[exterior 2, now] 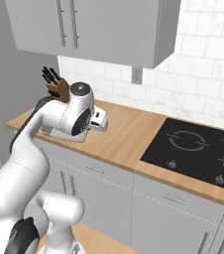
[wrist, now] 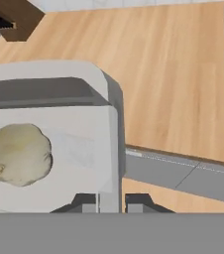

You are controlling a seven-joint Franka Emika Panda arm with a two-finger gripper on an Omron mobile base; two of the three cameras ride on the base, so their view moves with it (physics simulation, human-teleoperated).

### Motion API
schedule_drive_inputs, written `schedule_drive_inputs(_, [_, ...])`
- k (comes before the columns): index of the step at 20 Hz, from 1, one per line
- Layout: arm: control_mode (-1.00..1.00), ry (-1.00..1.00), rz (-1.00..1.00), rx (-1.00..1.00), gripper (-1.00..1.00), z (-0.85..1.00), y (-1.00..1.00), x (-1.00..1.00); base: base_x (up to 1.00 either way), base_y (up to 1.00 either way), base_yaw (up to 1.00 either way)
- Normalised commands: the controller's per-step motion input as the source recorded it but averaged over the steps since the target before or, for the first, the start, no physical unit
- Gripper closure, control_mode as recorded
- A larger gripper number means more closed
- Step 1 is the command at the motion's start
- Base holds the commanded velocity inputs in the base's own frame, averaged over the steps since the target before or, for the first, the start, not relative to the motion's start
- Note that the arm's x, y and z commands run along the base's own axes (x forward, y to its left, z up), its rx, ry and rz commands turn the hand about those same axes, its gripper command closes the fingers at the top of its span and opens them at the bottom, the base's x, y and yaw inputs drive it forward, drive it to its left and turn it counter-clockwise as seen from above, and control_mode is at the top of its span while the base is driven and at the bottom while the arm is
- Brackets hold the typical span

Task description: Take the meat container that has the steak and place it on the second highest rack of the freezer. Then take the vegetable container that has the garlic and tomato and place it on the highest rack of the freezer.

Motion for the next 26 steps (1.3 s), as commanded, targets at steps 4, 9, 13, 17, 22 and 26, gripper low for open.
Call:
schedule_drive_inputs(4, [1.00, 0.00, 0.00, 0.00, 1.00, 0.00, 0.00, 0.00, -0.91, 0.08, 0.08])
schedule_drive_inputs(9, [1.00, 0.00, 0.00, 0.00, 1.00, 0.00, 0.00, 0.00, -0.22, 0.09, 0.56])
schedule_drive_inputs(13, [1.00, 0.00, 0.00, 0.00, 1.00, 0.00, 0.00, 0.00, 0.00, 0.04, 0.82])
schedule_drive_inputs(17, [1.00, 0.00, 0.00, 0.00, 1.00, 0.00, 0.00, 0.00, 0.00, 0.05, 0.84])
schedule_drive_inputs(22, [1.00, 0.00, 0.00, 0.00, 1.00, 0.00, 0.00, 0.00, 0.12, 0.00, 0.85])
schedule_drive_inputs(26, [1.00, 0.00, 0.00, 0.00, 1.00, 0.00, 0.00, 0.00, 0.74, 0.03, 0.58])
